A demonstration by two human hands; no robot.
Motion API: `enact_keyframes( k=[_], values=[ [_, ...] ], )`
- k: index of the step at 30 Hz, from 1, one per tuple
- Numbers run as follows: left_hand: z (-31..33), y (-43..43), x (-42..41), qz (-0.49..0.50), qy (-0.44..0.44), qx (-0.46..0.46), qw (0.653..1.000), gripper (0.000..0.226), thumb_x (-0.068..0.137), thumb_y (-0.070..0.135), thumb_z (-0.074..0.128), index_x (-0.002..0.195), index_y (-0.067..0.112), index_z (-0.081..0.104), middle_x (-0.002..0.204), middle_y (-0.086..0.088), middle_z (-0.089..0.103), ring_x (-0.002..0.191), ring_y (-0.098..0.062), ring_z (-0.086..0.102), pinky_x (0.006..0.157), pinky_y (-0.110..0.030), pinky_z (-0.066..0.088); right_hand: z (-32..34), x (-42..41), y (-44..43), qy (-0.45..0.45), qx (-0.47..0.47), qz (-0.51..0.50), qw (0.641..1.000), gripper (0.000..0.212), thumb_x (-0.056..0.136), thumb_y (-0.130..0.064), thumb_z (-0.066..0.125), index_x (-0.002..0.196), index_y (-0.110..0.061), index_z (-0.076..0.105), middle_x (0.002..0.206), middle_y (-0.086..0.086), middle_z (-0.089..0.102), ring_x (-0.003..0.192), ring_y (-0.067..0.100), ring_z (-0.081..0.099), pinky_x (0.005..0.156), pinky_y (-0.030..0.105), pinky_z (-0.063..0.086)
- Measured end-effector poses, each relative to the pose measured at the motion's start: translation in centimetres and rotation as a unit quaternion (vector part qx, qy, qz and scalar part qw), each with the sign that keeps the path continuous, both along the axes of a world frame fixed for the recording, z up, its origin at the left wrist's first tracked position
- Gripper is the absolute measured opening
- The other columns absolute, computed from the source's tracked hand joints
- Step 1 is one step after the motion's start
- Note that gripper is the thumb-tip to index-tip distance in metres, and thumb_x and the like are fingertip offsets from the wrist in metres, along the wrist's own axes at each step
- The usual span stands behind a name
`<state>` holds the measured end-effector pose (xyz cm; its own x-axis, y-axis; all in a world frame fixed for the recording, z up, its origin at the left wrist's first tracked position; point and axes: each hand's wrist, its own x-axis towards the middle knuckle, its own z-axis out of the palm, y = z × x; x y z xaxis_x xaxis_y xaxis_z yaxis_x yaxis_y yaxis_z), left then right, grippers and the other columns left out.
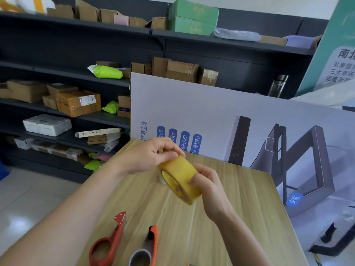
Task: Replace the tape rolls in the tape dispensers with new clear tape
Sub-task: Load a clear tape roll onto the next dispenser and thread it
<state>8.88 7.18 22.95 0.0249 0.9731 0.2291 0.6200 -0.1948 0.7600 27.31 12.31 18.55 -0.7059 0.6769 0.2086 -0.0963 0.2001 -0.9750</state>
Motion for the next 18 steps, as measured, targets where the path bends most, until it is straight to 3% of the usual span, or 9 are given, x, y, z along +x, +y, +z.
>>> enact_keyframes(
  k=[3,7,10,12,15,18],
  values=[
    [0.7,0.1,-0.7,-0.03,-0.08,-0.03,0.996,0.012,0.091,0.007,0.058,0.092,0.011,0.069,0.083,0.008,0.062,0.076,0.004,0.054,0.069,-0.009,0.042,0.3,-0.6,0.3,0.005,-0.024,-0.004,1.0,0.015,0.059,-0.022,0.054,0.063,-0.013,0.064,0.056,0.001,0.058,0.052,0.009,0.055,0.05,0.019,0.044],
    [0.9,0.0,-1.8,-0.077,-0.156,-0.053,0.983,0.004,0.084,0.005,0.066,0.084,0.009,0.068,0.078,0.003,0.064,0.075,-0.005,0.057,0.069,-0.015,0.046,0.2,-1.7,1.0,-0.013,-0.036,-0.027,0.999,0.024,0.053,-0.041,0.054,0.057,-0.018,0.059,0.061,0.003,0.052,0.059,0.017,0.048,0.055,0.026,0.039],
    [0.7,-0.1,-2.3,-0.094,-0.197,-0.084,0.972,0.006,0.081,0.012,0.069,0.086,0.009,0.066,0.074,0.007,0.064,0.07,-0.004,0.058,0.063,-0.014,0.046,-0.4,-2.8,2.0,-0.022,-0.113,-0.088,0.989,0.051,0.052,-0.038,0.06,0.093,-0.006,0.061,0.093,0.008,0.054,0.081,0.019,0.054,0.062,0.03,0.045],
    [0.4,0.0,-2.6,-0.083,-0.227,-0.096,0.966,0.005,0.081,0.01,0.068,0.085,0.009,0.065,0.072,0.005,0.064,0.067,-0.004,0.057,0.058,-0.014,0.045,-0.6,-3.5,2.3,-0.014,-0.142,-0.1,0.985,0.064,0.052,-0.04,0.062,0.102,0.0,0.058,0.1,0.015,0.054,0.086,0.025,0.054,0.067,0.034,0.048],
    [-0.4,0.7,-2.7,0.009,-0.324,-0.088,0.942,0.006,0.084,0.002,0.064,0.08,0.006,0.064,0.072,-0.002,0.062,0.064,-0.01,0.057,0.056,-0.019,0.048,-0.3,-4.8,2.2,0.016,-0.102,-0.116,0.988,0.04,0.062,-0.038,0.061,0.081,-0.003,0.061,0.08,0.016,0.056,0.074,0.028,0.052,0.069,0.041,0.044],
    [-1.6,1.3,-3.0,0.123,-0.417,-0.072,0.898,0.012,0.086,0.0,0.062,0.076,0.007,0.061,0.071,-0.006,0.06,0.058,-0.011,0.057,0.052,-0.019,0.051,-0.8,-6.0,2.1,0.011,-0.044,-0.175,0.984,0.017,0.083,-0.033,0.061,0.09,-0.019,0.069,0.085,-0.001,0.068,0.082,0.019,0.062,0.078,0.045,0.052]
  ],
)
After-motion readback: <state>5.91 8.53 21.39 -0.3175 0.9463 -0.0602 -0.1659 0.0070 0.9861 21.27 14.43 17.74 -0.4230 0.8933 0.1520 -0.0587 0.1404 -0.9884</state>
